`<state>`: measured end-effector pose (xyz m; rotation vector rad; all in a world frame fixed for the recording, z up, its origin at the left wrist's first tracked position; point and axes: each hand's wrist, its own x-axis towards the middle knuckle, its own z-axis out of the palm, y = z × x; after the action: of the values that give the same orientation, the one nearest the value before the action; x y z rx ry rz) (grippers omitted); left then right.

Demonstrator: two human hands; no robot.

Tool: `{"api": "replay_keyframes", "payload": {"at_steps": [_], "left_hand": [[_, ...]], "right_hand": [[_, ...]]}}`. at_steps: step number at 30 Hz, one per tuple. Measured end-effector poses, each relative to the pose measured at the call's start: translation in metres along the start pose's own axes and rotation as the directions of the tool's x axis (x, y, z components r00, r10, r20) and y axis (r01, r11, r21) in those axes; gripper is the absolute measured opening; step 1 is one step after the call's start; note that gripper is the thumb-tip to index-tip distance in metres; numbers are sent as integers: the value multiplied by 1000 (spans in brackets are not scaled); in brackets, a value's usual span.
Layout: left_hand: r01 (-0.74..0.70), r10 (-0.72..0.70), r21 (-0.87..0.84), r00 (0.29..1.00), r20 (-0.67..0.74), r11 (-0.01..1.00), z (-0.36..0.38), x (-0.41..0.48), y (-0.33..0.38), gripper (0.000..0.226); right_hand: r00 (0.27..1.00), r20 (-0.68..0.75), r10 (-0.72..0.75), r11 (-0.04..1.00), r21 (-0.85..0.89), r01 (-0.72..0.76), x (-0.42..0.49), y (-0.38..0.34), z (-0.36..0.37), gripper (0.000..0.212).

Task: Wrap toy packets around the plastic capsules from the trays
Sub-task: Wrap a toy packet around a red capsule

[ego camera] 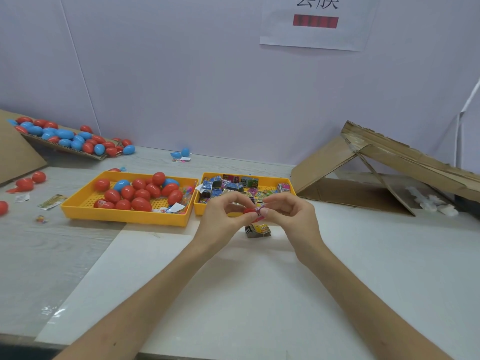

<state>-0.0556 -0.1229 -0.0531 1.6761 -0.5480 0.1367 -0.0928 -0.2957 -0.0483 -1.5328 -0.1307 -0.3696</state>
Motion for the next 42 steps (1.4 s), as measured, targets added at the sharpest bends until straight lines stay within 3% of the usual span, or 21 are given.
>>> {"api": "replay_keyframes", "payload": {"at_steps": [25,33,42], "left_hand": [[4,-5,-43,1000,-29,999,-1,0,1,14],[35,-37,-131,999,-14,991,0,-1,3,16],[20,-18,-96,1000,16,995,-2,0,4,27]], "right_hand": [[996,42,77,992,92,-81,-2,-7,0,16],[999,43,17,1000,17,-17,-3,-9,1,14],[999,-12,34,999,-4,-34,-1,-10,-2,17]]}}
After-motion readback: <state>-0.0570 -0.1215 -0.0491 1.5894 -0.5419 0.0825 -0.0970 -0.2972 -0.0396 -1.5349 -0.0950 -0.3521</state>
